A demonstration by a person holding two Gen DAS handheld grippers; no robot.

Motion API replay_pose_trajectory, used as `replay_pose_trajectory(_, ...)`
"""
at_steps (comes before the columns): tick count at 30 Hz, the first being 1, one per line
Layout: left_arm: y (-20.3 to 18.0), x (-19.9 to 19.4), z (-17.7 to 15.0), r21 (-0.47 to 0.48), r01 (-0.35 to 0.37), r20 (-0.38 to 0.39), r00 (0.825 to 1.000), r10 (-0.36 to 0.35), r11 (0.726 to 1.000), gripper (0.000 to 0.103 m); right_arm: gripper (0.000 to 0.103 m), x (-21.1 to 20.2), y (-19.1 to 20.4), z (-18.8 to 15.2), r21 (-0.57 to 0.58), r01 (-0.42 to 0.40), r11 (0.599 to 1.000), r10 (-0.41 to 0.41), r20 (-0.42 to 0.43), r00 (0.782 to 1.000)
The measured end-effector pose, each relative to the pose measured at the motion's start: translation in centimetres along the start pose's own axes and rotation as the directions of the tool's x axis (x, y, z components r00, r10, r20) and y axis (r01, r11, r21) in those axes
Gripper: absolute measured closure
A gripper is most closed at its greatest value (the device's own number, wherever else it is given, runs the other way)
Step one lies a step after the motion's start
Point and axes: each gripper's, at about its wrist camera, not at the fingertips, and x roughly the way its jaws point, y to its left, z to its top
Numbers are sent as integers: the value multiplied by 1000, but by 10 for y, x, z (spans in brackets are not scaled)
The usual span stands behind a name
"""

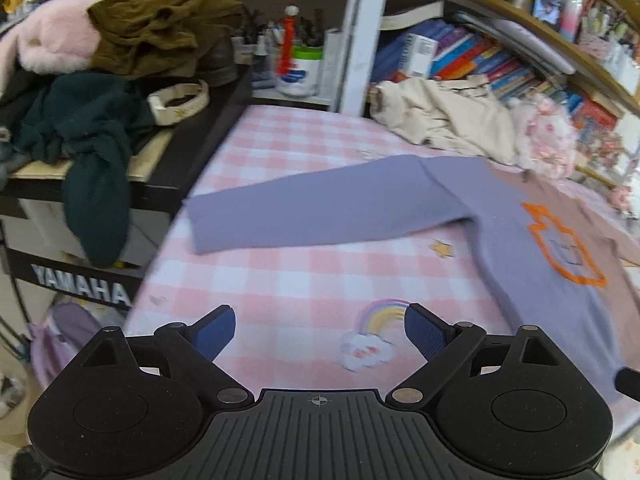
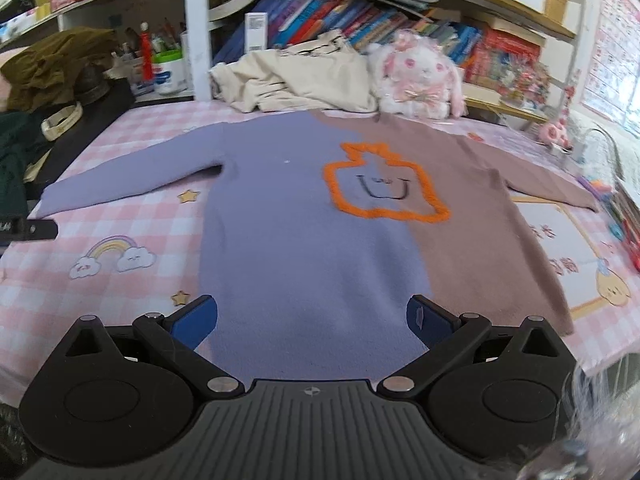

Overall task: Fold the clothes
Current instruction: 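Move the left tool to the lavender sleeve cuff, then grasp the lavender sleeve cuff with the left tool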

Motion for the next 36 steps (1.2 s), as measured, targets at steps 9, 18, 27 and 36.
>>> replay_pose_trajectory(9, 47, 33, 17, -158, -21, 17, 1000, 24, 987, 17, 0, 8, 6, 8, -6, -17, 1000, 17, 7, 1000)
replay_pose_trajectory(18, 82, 68, 32, -343, -9, 3, 1000, 10, 939, 37, 0, 5, -3, 8, 0, -9, 1000, 9, -3, 1000)
replay_pose_trajectory(27, 78, 91, 48, -493, 107, 37, 994, -102, 863, 37, 0, -1, -15, 6, 16, 19, 1000, -18, -19, 1000)
replay_pose_trajectory(36, 71, 91, 36, -577, 188, 80, 982, -173, 795, 43, 0, 2, -14, 7, 1, 16, 1000, -16, -26, 1000)
